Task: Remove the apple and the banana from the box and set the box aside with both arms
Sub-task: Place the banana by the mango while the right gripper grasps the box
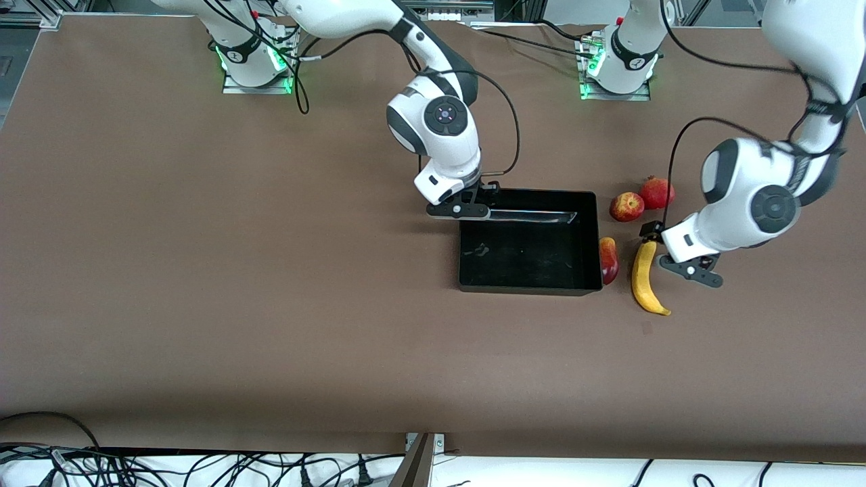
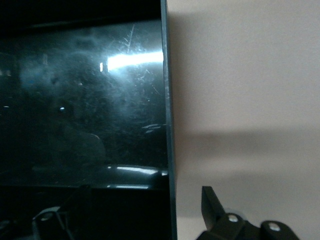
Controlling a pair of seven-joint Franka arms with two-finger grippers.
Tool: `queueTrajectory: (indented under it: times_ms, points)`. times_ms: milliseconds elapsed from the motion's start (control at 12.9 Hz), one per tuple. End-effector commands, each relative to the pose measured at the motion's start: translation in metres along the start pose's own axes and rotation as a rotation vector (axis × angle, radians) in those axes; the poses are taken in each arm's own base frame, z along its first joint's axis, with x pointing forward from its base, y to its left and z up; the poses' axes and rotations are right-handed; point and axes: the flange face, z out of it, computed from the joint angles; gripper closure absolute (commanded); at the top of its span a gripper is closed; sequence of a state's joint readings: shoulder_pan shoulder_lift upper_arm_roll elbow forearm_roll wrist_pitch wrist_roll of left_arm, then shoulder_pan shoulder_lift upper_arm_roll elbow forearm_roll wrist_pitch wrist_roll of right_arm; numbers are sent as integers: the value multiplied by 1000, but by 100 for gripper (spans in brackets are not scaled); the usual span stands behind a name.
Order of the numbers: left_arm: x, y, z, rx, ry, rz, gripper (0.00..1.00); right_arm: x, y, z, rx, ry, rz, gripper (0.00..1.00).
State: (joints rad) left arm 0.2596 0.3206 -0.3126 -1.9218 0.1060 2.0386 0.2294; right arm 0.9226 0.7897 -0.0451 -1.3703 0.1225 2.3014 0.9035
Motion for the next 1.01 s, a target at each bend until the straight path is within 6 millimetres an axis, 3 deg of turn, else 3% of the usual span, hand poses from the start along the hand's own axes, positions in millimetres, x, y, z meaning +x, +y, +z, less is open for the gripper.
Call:
queueTrajectory:
  times_ms: [0, 155, 309, 387, 541, 696, 773, 928]
  points:
    - [-10, 36, -81, -1, 23, -78, 0, 1, -4, 24, -14, 30, -9, 21]
    - [-27, 55, -140, -5, 42, -143, 0, 3, -1, 31, -29, 41, -35, 56]
    - [-47, 52, -185, 8, 106, -174, 0, 13, 5, 25, -32, 41, -31, 92]
    - [-55, 49, -203, 23, 138, -180, 0, 21, 12, 22, -39, 36, -16, 100]
    - [-67, 44, -221, 43, 169, -196, 0, 27, 11, 8, -48, 35, -11, 100]
    - [-75, 39, -224, 37, 141, -208, 0, 49, 25, -18, -69, 32, -17, 100]
    - [-76, 41, -226, 37, 130, -205, 0, 68, 40, -33, -68, 24, -37, 100]
    - [-73, 44, -224, 36, 122, -210, 0, 109, 82, -85, -60, -16, -97, 100]
